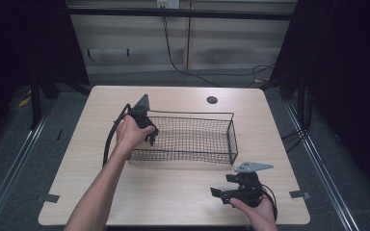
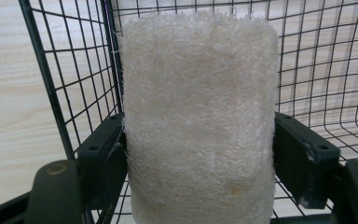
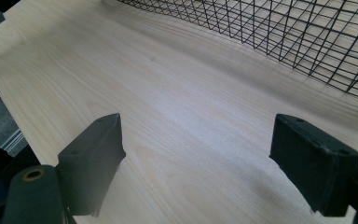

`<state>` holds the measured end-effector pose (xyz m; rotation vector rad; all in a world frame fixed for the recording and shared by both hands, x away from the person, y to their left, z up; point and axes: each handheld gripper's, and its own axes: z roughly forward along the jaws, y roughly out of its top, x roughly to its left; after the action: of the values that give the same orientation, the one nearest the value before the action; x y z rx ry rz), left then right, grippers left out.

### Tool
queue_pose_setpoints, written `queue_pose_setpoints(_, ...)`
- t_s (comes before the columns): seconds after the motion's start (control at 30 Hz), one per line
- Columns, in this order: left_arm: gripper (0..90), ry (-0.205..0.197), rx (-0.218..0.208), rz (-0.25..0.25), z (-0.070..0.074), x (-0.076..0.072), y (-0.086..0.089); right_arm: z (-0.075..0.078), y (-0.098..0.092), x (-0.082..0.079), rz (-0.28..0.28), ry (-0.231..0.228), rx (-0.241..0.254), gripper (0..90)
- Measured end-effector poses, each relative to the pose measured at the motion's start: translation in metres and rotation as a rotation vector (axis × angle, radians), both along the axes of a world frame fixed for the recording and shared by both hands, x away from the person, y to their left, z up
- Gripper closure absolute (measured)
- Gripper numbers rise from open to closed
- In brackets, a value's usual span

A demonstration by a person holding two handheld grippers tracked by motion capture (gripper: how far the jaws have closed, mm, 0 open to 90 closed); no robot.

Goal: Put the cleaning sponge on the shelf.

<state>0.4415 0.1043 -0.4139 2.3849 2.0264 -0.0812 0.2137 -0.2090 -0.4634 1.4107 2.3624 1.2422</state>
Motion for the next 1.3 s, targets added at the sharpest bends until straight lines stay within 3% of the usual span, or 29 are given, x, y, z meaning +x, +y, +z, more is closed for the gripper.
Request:
queue_pose_setpoints(0.2,26.3,0.020,0.003,-0.007,-0.005,0.000,0.000,0.000,0.000,0.000,0.002,-0.002,-0.002,16.8)
queue_pose_setpoints(0.47,26.4,0.018,0.038,-0.002,-0.011,0.000,-0.005,0.000,0.000,0.000,0.004,-0.003,-0.001,16.8)
queue_pose_setpoints(0.63,26.3,0.024,0.037,-0.008,-0.015,-0.001,-0.006,0.000,0.000,0.000,0.004,-0.003,0.000,16.8)
queue_pose_setpoints(0.73,26.3,0.038,0.061,-0.007,-0.019,-0.001,-0.006,0.000,0.000,0.000,0.002,-0.002,0.003,16.8)
queue_pose_setpoints(0.87,26.3,0.039,0.058,-0.007,-0.020,-0.001,-0.006,0.000,0.000,0.000,0.002,-0.001,0.002,16.8)
queue_pose_setpoints(0.93,26.3,0.033,0.082,-0.008,-0.020,-0.001,-0.005,0.000,0.000,0.000,0.003,-0.002,0.002,16.8)
queue_pose_setpoints(1.1,26.2,0.042,0.067,0.001,-0.024,-0.001,-0.005,0.000,0.000,0.000,0.004,-0.001,0.002,16.8)
queue_pose_setpoints(1.3,26.1,0.036,0.080,0.001,-0.028,-0.002,-0.008,0.000,0.000,0.000,0.004,-0.001,0.004,16.8)
